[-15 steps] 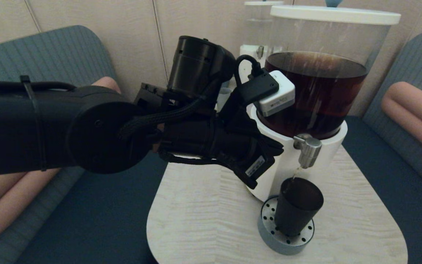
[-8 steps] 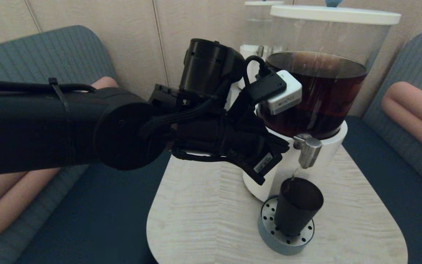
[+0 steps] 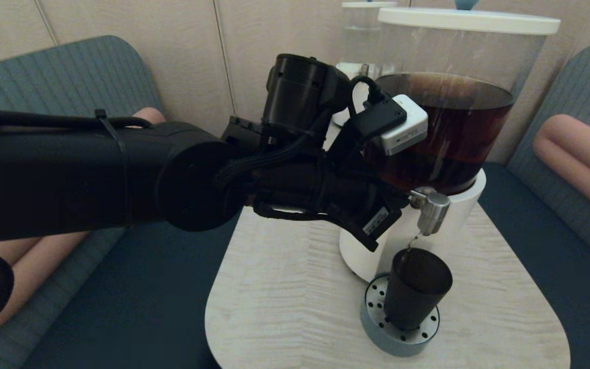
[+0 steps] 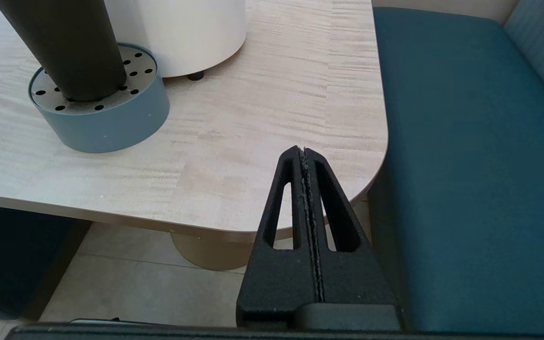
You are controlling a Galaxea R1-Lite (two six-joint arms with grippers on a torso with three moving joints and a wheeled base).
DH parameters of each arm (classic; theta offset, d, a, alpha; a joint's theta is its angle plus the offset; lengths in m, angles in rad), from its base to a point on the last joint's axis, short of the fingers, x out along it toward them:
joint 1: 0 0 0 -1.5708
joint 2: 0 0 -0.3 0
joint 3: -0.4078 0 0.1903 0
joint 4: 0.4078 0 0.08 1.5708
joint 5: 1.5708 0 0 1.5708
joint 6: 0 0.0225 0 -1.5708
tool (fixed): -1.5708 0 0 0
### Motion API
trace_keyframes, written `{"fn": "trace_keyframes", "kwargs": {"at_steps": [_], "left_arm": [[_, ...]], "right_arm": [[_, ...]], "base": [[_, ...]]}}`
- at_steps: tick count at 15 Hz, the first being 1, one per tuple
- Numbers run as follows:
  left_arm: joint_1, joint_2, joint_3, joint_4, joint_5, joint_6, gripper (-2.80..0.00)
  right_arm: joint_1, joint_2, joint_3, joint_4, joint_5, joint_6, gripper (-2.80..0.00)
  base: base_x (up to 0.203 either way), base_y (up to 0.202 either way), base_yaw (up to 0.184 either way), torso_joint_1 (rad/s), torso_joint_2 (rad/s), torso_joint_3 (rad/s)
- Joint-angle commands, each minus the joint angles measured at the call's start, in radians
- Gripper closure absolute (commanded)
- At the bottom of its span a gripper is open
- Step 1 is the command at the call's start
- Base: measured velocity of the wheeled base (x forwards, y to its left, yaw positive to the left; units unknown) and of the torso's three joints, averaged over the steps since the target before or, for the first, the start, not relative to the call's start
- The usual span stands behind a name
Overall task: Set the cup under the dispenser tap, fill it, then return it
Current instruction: Turn off the faucet
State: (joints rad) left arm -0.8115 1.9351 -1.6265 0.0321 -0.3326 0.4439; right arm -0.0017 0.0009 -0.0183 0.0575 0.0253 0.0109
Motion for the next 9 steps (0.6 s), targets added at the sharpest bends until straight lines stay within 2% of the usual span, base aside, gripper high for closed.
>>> {"fn": "trace_keyframes", "kwargs": {"at_steps": [1,9], "left_arm": [[0.000,0.016,-0.011,-0.001,-0.002,0.002,0.00],[-0.002,0.050,-0.066,-0.003,-0.003,0.002,0.00]], "right_arm": [[0.000,0.000,0.000,0.001,0.001,0.000,0.00],[0.000,0.001,0.001,0.001,0.001,0.000,0.00]], "base": [[0.000,0.000,0.000,0.000,0.00,0.000],[0.000,0.000,0.000,0.000,0.00,0.000]]}}
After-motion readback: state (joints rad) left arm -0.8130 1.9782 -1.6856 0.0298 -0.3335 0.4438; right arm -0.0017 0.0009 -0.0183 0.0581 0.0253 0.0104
